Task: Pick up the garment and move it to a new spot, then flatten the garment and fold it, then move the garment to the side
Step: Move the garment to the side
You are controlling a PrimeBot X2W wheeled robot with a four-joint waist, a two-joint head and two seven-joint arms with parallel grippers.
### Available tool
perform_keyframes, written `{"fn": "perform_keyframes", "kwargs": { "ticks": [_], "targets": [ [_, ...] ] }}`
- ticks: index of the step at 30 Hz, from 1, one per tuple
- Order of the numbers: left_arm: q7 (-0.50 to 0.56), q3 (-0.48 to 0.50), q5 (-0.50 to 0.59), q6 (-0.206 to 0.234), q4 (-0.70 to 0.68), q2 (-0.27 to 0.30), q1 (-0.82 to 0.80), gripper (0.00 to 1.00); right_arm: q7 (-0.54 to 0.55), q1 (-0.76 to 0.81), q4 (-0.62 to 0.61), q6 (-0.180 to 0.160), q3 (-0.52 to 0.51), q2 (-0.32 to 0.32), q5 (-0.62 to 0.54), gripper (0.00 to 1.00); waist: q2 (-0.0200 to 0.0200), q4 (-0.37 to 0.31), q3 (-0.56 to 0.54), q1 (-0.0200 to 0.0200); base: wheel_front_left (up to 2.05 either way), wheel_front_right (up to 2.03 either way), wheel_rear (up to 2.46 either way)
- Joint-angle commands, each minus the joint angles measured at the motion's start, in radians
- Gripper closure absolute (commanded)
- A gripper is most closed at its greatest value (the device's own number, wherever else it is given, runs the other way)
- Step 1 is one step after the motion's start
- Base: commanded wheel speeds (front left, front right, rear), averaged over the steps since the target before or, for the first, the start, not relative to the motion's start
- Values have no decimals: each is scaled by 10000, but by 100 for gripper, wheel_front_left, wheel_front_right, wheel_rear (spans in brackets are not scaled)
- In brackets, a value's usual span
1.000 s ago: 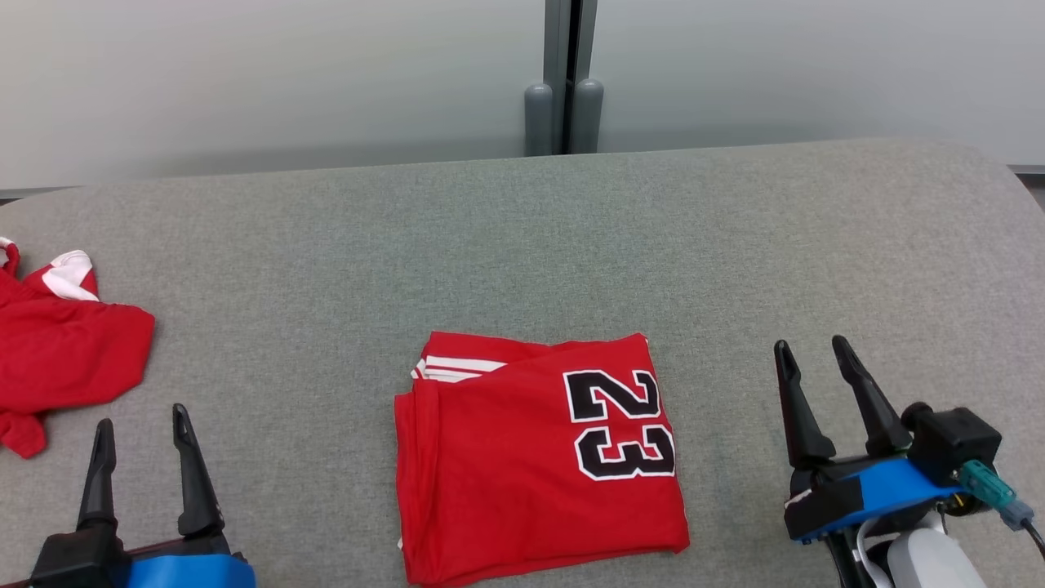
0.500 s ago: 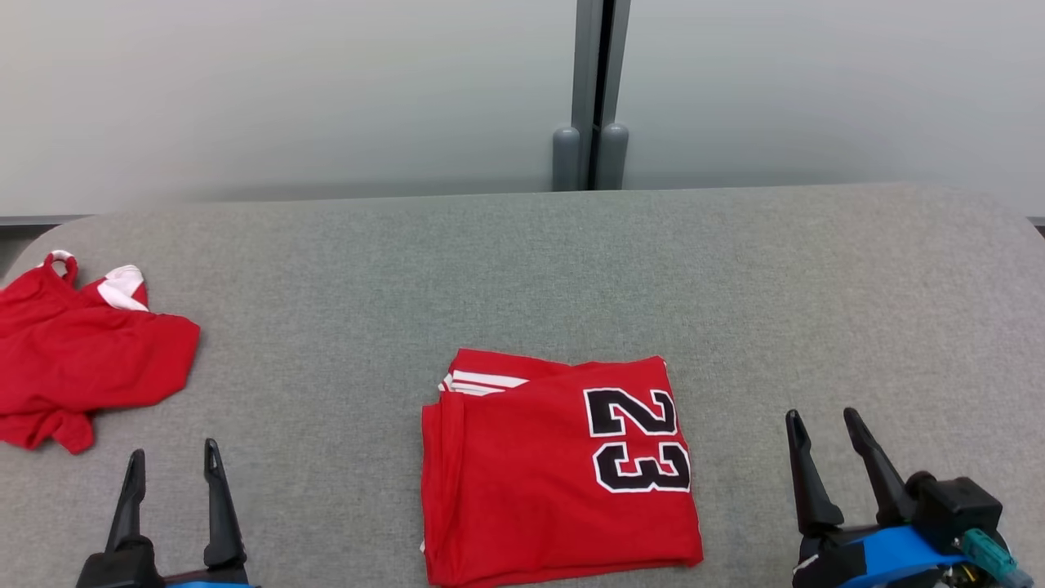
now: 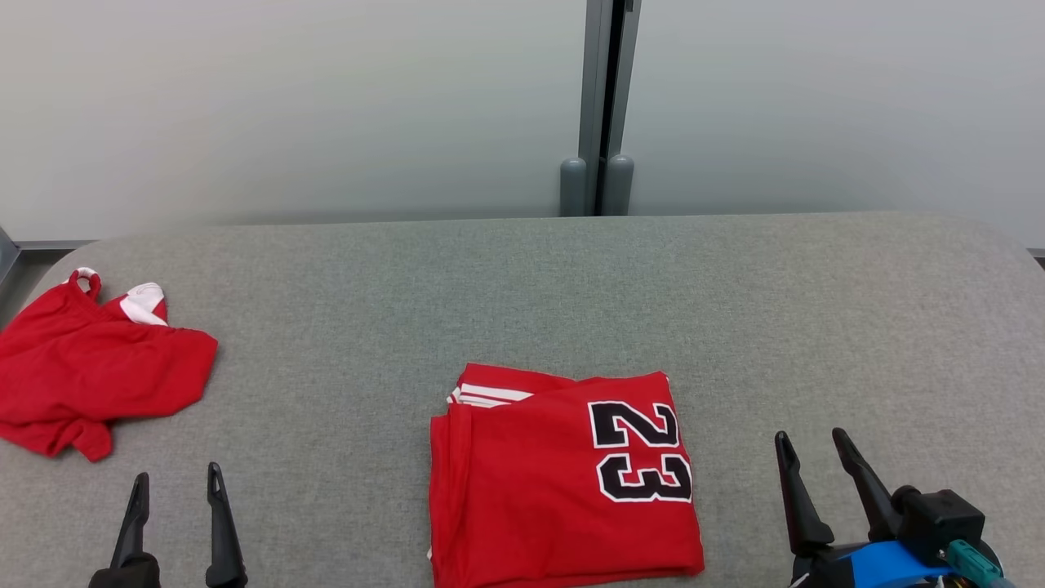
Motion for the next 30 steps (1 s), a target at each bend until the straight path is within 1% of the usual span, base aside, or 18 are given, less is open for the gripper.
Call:
{"fn": "perform_keyframes", "kwargs": {
  "ticks": [1,20,25,30],
  "targets": [
    [-23,-37,-71,35,4,55,72,0,42,172,-13,2,19,2,60,0,1,-21,-29,1,0,0,0],
    [-23,-92,-420,101,27,138,105,0,208,145,22,2,136,3,136,0,1,-75,-87,1,0,0,0],
    [-23,-144,-492,156,-14,114,105,0,318,-384,38,2,326,2,43,0,1,-100,-53,1,0,0,0],
    [-23,-183,-541,158,-74,122,-95,0,739,-1460,299,2,774,2,-111,0,1,-96,164,1,0,0,0]
  ]
}}
